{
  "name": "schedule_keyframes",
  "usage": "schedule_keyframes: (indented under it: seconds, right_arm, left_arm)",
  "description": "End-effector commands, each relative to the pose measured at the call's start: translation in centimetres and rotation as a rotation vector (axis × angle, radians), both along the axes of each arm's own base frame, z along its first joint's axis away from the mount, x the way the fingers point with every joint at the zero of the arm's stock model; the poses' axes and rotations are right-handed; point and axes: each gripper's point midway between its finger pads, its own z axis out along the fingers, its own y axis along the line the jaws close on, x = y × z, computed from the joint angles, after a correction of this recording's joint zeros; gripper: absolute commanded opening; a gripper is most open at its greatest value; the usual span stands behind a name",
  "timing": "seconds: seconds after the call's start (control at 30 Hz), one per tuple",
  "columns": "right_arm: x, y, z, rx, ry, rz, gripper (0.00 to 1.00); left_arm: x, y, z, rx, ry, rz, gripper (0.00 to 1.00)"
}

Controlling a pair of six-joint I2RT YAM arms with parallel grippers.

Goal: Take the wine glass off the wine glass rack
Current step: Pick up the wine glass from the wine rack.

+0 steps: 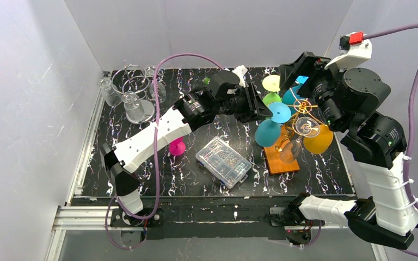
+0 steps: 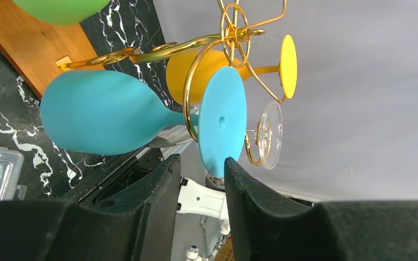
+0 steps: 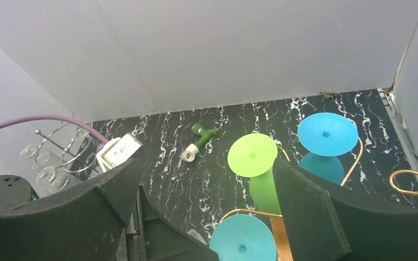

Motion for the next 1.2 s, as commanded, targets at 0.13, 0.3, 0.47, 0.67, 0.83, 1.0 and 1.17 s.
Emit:
schedule_keyframes:
  seconds: [0.13,0.3,0.47,0.67,0.83,1.0,1.17]
  right_arm:
    - [-0.1,-0.8,1.0,0.046,-0.03,-0.034,1.0]
    - [-0.3,-1.0,1.2,0.052,-0.036,-0.037,1.0]
    - [-0.5,-1.3,1.3,0.056,-0.039,-0.044,1.0]
    - [-0.4,-1.2,1.2,0.055,-0.037,-0.042,1.0]
    - [-0.3,-1.2,1.1,0.056,-0.036,-0.044,1.0]
    - [-0.3,-1.1,1.2,0.057,-0.037,-0.045,1.0]
    - [-0.2,-1.0,1.2,0.058,-0.036,-0.042,1.0]
  left_arm:
    - [-0.7,-0.8,2.5,-0.08,0.002,-0.025,0.32]
    - [-0.8,-1.1,2.6,-0.091,0.013,-0.032,0.28]
    - [-0.9,-1.4,2.8,-0.107,0.025,-0.042,0.16]
    - [-1.1,-1.4,2.7,-0.107,0.039,-0.046,0.05]
    - [-1.3,-1.2,3.2,-0.117,0.041,-0.049,0.0]
    - [-1.8,-1.0,4.0,-0.138,0.039,-0.059,0.0]
    - [-2.1,-0.9,4.9,-0.164,0.033,-0.067,0.0]
